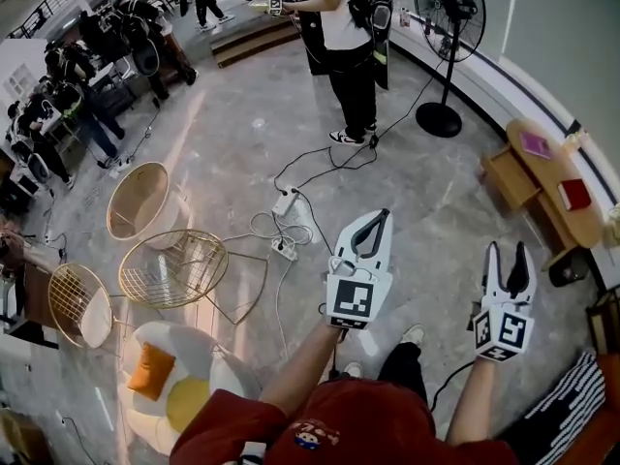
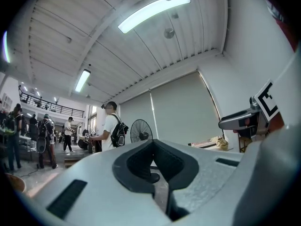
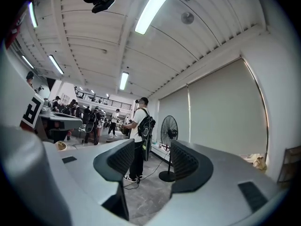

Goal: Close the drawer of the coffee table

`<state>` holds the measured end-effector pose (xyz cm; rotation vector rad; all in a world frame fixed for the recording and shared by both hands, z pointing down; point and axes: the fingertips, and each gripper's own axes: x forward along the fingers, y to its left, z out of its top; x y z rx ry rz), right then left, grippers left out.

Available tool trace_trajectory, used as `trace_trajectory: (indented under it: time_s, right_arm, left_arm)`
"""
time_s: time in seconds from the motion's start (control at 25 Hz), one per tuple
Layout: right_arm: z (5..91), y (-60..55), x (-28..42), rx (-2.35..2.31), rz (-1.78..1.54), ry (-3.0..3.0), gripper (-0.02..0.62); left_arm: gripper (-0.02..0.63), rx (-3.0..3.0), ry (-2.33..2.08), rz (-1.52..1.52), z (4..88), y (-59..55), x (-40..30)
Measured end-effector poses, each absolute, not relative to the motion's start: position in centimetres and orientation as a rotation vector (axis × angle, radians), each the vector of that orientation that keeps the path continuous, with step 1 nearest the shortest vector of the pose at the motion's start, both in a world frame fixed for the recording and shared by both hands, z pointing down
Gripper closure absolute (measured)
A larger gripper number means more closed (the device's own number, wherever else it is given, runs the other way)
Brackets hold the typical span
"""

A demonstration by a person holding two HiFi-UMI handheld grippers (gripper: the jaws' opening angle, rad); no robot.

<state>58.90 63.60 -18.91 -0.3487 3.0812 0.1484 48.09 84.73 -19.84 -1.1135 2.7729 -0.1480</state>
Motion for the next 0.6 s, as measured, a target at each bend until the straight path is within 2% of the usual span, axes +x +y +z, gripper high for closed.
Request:
trace_trajectory:
  time_s: [0.6]
  right_arm:
    - [-17.8,45.0,50.8,-0.410,0.016,3.078,0.373]
  left_arm:
    - [0.598,-1.187,2.749,-0.226,-20.1,65.6,40.1]
